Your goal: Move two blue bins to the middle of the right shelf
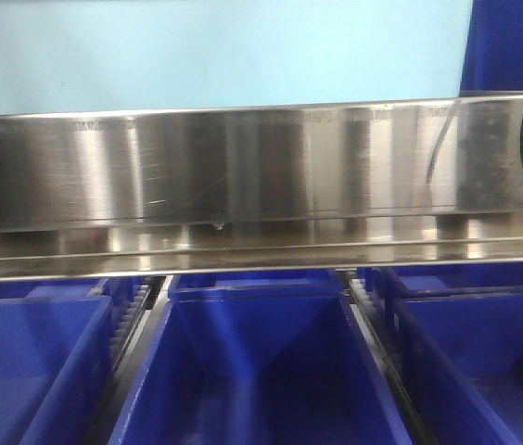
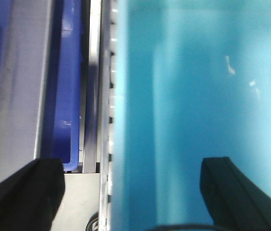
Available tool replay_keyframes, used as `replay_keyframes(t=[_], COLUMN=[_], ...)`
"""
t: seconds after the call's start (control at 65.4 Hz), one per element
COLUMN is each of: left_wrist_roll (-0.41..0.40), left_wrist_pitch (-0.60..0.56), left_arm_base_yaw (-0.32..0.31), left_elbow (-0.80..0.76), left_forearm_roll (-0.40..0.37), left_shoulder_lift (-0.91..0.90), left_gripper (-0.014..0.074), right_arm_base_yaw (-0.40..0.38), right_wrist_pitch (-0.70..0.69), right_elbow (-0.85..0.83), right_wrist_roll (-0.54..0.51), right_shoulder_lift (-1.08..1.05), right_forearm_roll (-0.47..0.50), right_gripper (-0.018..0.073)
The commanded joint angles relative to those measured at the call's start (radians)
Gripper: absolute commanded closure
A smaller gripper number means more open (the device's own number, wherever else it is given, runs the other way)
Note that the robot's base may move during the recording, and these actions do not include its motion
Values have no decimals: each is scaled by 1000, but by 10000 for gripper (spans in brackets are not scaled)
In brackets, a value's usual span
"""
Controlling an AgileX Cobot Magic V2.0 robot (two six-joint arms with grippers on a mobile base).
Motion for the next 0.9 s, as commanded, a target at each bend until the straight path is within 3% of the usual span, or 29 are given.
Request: replay_keyframes(t=[0.0,0.459,0.596,0.673,0.826,0.887], left_wrist_roll=[8,24,24,24,24,24], left_wrist_pitch=[-6,-6,-6,-6,-6,-6], left_arm_base_yaw=[0,0,0,0,0,0], left_elbow=[2,2,2,2,3,3], left_forearm_roll=[5,5,2,1,-7,-7], left_shoulder_lift=[-5,-5,-3,3,17,22], left_gripper=[121,147,309,416,679,708], right_arm_base_yaw=[-3,-3,-3,-3,-3,-3], right_wrist_pitch=[-7,-7,-7,-7,-7,-7], right_elbow=[3,3,3,3,3,3], right_wrist_roll=[-5,-5,-5,-5,-5,-5], right_shoulder_lift=[-4,-4,-4,-4,-4,-4], right_forearm_roll=[-6,-6,-6,-6,-6,-6], right_gripper=[241,241,298,399,730,715])
